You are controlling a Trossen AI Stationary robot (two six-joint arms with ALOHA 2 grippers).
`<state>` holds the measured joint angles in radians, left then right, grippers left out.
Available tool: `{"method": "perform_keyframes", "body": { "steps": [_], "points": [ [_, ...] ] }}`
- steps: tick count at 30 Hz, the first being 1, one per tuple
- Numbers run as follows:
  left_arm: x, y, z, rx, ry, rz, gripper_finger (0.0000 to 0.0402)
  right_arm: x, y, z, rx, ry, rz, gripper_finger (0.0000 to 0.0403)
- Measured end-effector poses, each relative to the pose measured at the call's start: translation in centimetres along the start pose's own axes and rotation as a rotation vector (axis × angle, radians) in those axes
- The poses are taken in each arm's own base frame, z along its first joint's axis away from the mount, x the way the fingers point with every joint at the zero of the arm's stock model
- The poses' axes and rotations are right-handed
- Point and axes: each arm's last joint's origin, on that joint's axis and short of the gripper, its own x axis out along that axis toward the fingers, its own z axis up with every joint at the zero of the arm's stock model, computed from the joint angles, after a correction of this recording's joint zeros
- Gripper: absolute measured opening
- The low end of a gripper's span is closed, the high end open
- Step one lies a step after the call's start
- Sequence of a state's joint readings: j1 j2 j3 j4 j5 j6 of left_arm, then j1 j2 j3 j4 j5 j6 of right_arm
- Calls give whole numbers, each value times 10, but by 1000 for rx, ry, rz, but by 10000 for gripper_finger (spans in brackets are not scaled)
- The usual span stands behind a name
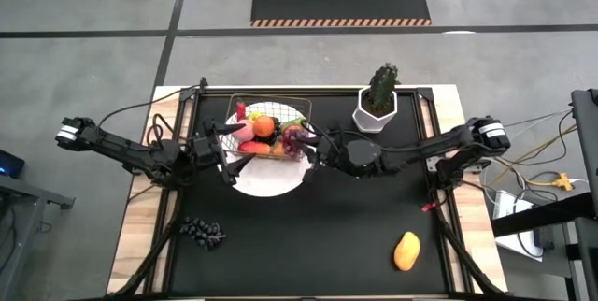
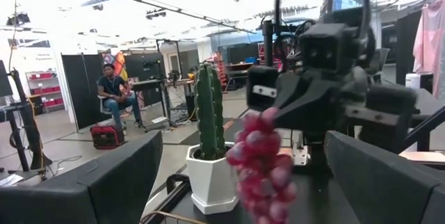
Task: Build produce basket
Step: Put the red grapes in the gold wire basket
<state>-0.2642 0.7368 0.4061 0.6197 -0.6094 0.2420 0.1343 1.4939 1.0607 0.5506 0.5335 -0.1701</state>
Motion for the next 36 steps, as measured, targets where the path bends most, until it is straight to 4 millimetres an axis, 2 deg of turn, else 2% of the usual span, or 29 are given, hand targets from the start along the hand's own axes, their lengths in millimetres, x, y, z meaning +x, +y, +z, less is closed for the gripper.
{"method": "perform_keyframes", "body": {
  "steps": [12,22,29,32,36],
  "points": [
    [0,0,0,0,0,0,382,34,-13,-27,35,23,-82,9],
    [0,0,0,0,-1,-1,382,75,-9,-40,11,49,-137,9],
    [0,0,0,1,1,-1,382,95,-7,-53,-9,117,-181,9],
    [0,0,0,1,0,-2,382,99,-4,-59,-3,148,-188,19],
    [0,0,0,1,0,-2,382,99,-6,-62,19,176,-191,58]
  ]
}}
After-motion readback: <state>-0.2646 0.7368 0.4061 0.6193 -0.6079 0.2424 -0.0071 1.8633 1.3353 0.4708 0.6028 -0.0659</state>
